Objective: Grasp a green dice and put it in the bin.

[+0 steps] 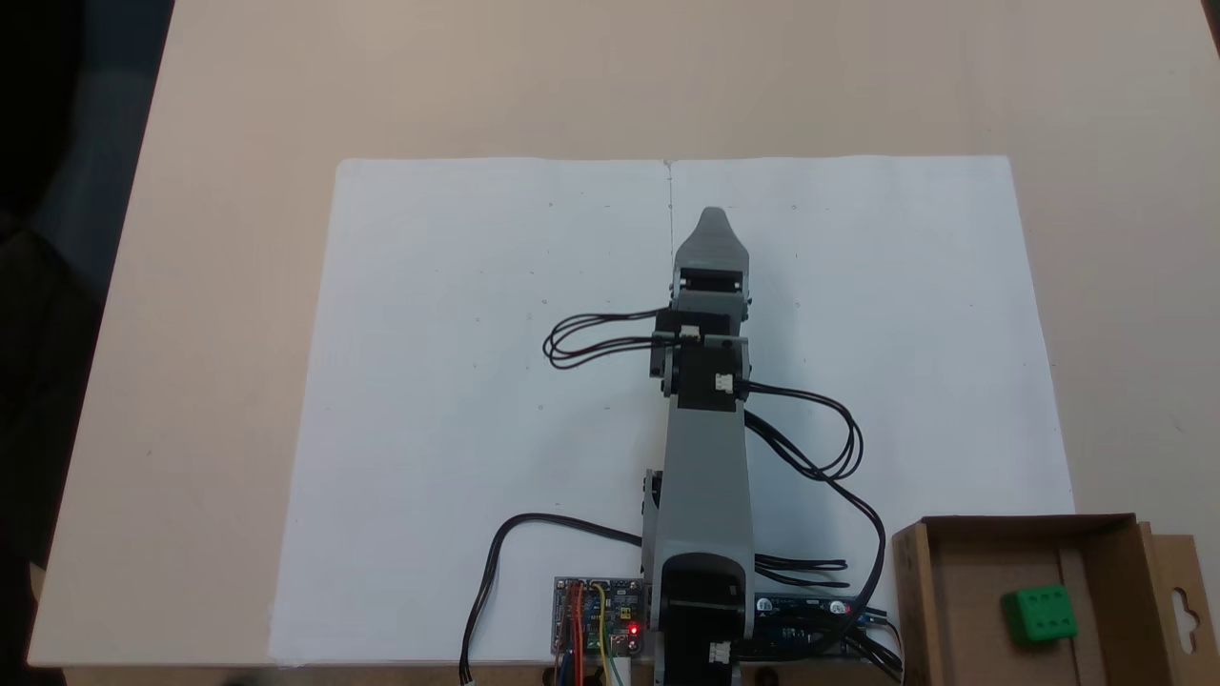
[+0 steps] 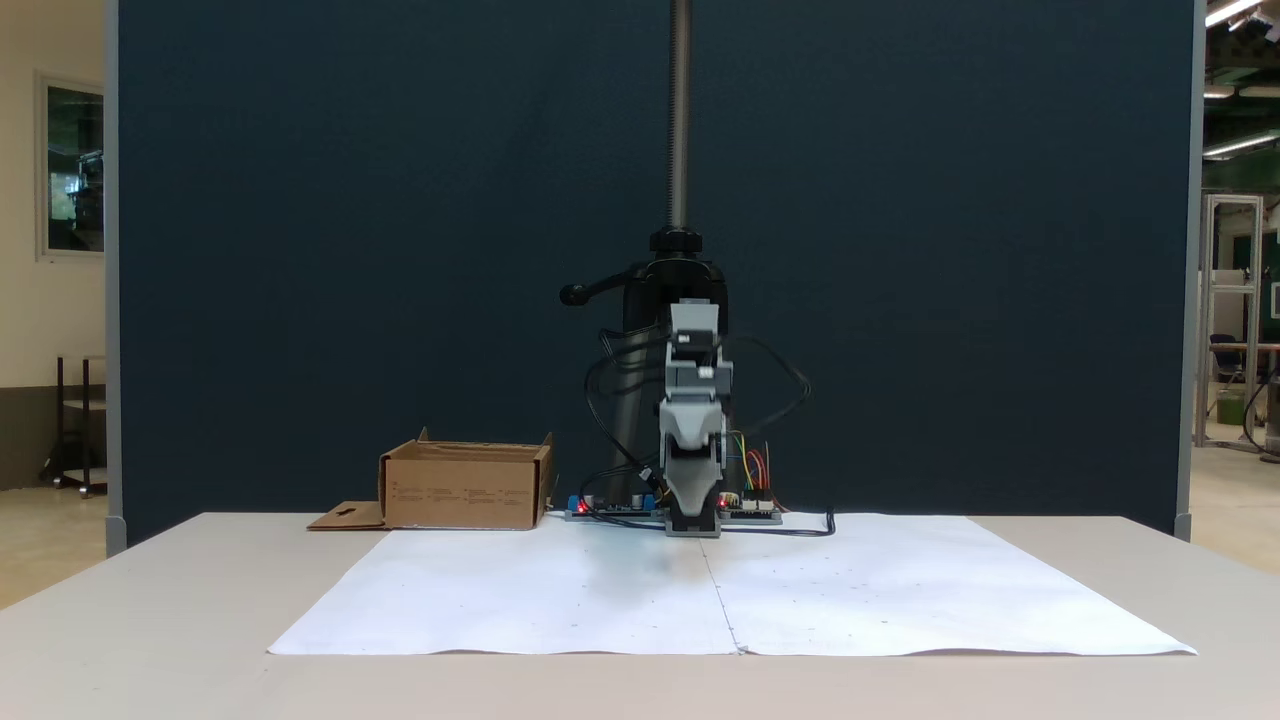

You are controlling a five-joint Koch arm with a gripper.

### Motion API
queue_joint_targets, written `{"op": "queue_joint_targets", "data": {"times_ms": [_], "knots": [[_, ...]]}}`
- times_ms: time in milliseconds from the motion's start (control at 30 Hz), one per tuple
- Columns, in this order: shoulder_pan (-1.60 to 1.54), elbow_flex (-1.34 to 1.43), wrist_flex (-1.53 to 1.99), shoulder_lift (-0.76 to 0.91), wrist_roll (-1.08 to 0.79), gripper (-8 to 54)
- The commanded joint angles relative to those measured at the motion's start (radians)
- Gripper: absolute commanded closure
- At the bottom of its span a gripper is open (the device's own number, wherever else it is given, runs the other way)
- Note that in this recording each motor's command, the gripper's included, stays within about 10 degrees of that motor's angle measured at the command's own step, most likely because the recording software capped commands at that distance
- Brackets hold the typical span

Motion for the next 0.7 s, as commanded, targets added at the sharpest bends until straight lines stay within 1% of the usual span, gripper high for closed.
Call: {"op": "queue_joint_targets", "data": {"times_ms": [0,367,667], "knots": [[0.000,0.020,-0.168,0.107,0.038,-0.4],[-0.029,0.276,-0.517,0.107,-0.028,0.4],[-0.048,0.419,-0.816,0.107,-0.031,0.9]]}}
